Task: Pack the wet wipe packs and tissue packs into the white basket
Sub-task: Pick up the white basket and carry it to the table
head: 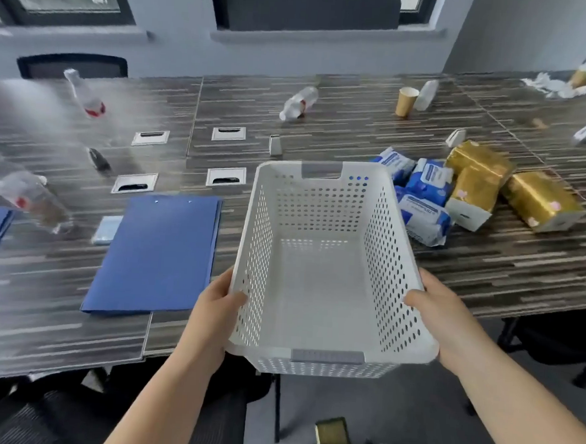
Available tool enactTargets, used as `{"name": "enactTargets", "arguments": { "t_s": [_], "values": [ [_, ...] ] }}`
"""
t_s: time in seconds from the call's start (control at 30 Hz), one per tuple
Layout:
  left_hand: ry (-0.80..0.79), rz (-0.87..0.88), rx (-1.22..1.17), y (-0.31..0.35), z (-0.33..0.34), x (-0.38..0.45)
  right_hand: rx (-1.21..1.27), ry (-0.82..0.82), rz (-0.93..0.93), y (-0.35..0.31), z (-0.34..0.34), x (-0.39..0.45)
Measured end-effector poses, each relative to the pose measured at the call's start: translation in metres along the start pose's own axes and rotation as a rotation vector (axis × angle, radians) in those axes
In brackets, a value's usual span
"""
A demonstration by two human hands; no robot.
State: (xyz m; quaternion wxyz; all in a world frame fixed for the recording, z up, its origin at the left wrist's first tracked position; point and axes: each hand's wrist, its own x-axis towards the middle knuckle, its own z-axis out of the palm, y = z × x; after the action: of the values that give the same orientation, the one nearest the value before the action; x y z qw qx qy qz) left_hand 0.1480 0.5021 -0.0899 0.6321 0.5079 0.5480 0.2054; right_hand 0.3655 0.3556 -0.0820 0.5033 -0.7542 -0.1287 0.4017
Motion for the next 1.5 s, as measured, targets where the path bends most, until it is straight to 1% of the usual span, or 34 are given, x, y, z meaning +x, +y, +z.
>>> {"name": "enactTargets", "arguments": {
  "t_s": [0.03,0.07,0.1,0.23,0.33,0.43,0.5,0.67,0.9,1.0,1.1,1.3,1.4,1.5],
  "values": [
    [-0.004,-0.001,0.026,0.002,0.001,0.003,-0.032,0.008,-0.017,-0.003,0.002,0.005],
    [-0.009,0.014,0.046,0.002,-0.001,0.003,-0.004,0.021,-0.012,-0.002,0.005,0.007],
    [0.024,0.016,0.027,0.005,0.011,0.015,-0.014,-0.001,-0.022,-0.011,0.001,0.024],
    [0.036,0.003,0.044,0.005,0.007,0.014,-0.038,0.016,-0.007,-0.001,0.008,0.027],
    [0.06,-0.01,0.06,0.008,0.005,0.025,-0.077,-0.006,-0.021,-0.001,0.01,0.038],
    [0.114,-0.017,0.086,0.018,0.025,0.041,-0.128,-0.065,-0.011,-0.016,0.002,0.07],
    [0.187,-0.022,0.07,0.03,0.045,0.058,-0.194,-0.114,-0.029,-0.029,-0.011,0.102],
    [0.291,-0.066,0.145,0.051,0.065,0.088,-0.157,-0.237,-0.018,-0.044,-0.02,0.146],
    [0.379,-0.081,0.177,0.062,0.081,0.107,-0.162,-0.271,-0.057,-0.06,-0.024,0.184],
    [0.378,-0.077,0.189,0.066,0.083,0.117,-0.189,-0.275,-0.075,-0.064,-0.023,0.196],
    [0.345,-0.077,0.179,0.074,0.083,0.13,-0.19,-0.269,-0.089,-0.067,-0.019,0.206],
    [0.301,-0.05,0.222,0.081,0.076,0.151,-0.159,-0.245,-0.081,-0.069,-0.012,0.214],
    [0.317,0.017,0.263,0.083,0.077,0.155,-0.12,-0.248,-0.07,-0.069,-0.012,0.215],
    [0.346,0.118,0.324,0.082,0.077,0.156,-0.015,-0.272,-0.056,-0.068,-0.016,0.213]
  ]
}}
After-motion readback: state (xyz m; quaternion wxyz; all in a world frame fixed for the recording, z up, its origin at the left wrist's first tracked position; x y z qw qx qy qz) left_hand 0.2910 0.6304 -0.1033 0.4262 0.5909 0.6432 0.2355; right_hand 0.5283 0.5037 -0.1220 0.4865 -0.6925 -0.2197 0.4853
